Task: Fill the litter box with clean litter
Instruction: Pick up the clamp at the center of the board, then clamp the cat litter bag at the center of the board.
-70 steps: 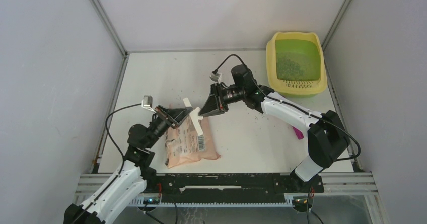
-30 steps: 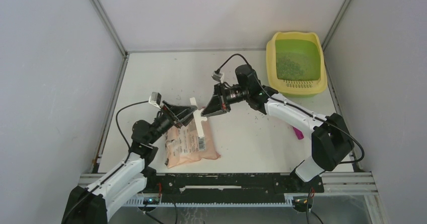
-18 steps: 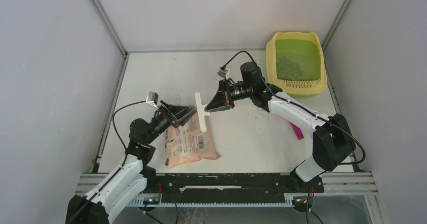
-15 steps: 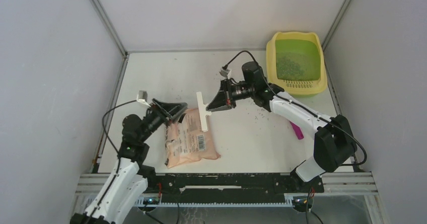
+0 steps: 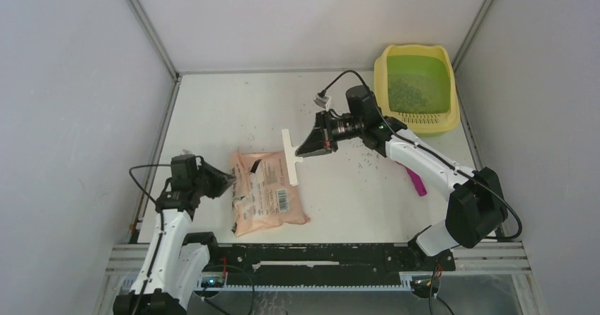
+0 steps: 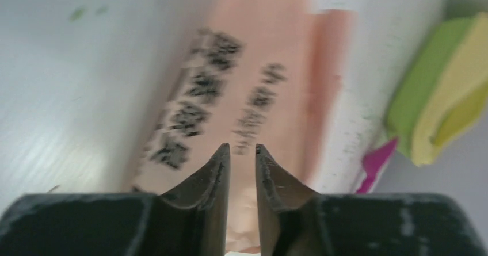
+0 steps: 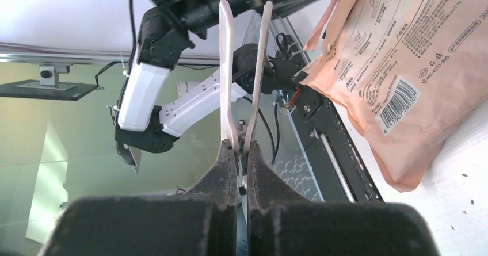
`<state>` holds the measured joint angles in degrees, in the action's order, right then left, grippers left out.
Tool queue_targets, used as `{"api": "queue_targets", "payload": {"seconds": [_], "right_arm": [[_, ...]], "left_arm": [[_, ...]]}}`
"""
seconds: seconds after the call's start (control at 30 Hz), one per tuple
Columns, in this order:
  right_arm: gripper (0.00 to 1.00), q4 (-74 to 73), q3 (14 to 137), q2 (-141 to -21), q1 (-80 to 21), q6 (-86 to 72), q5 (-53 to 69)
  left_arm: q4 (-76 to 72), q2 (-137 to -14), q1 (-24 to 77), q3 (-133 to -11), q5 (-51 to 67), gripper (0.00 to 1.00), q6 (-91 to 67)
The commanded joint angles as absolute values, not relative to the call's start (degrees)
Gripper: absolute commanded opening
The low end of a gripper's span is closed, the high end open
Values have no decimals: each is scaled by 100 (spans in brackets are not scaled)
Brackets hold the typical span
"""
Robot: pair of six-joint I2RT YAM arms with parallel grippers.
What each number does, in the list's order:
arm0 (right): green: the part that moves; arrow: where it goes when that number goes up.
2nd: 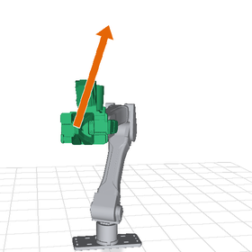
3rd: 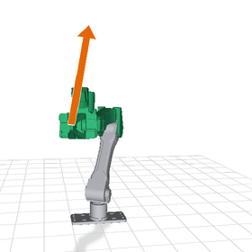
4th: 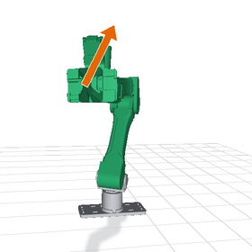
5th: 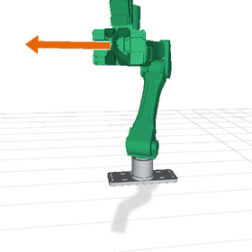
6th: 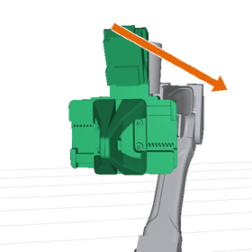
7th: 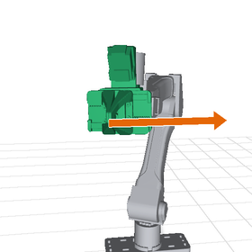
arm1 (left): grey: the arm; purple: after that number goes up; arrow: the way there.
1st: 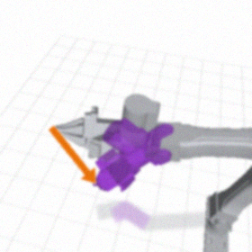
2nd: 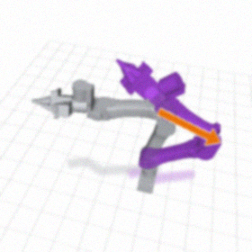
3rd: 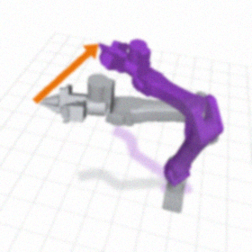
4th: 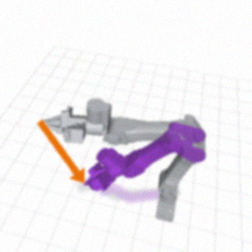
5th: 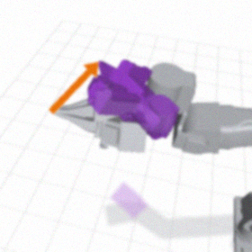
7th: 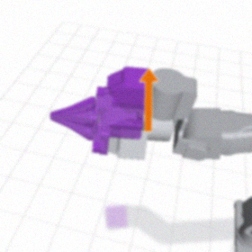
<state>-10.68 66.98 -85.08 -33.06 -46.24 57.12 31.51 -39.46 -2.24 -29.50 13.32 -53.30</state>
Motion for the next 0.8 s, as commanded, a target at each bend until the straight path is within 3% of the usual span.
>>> {"api": "queue_targets", "payload": {"seconds": [0.0,0.3,0.5,0.77], "right_arm": [[0,-1090,6754,-8263,-3272,-4346,5882],[0,-1048,6661,-8299,-3230,-4279,5973],[0,-947,6628,-8279,-3203,-4324,6037],[0,-821,6524,-8159,-2973,-4350,6235]], "left_arm": [[3349,-3999,-673,-2488,1151,30,-4925],[3486,-3874,-1062,-2421,425,28,-5018],[3210,-4932,-1189,-2433,280,7,-5037],[2527,-6247,-1194,-2575,693,0,-4286]]}}
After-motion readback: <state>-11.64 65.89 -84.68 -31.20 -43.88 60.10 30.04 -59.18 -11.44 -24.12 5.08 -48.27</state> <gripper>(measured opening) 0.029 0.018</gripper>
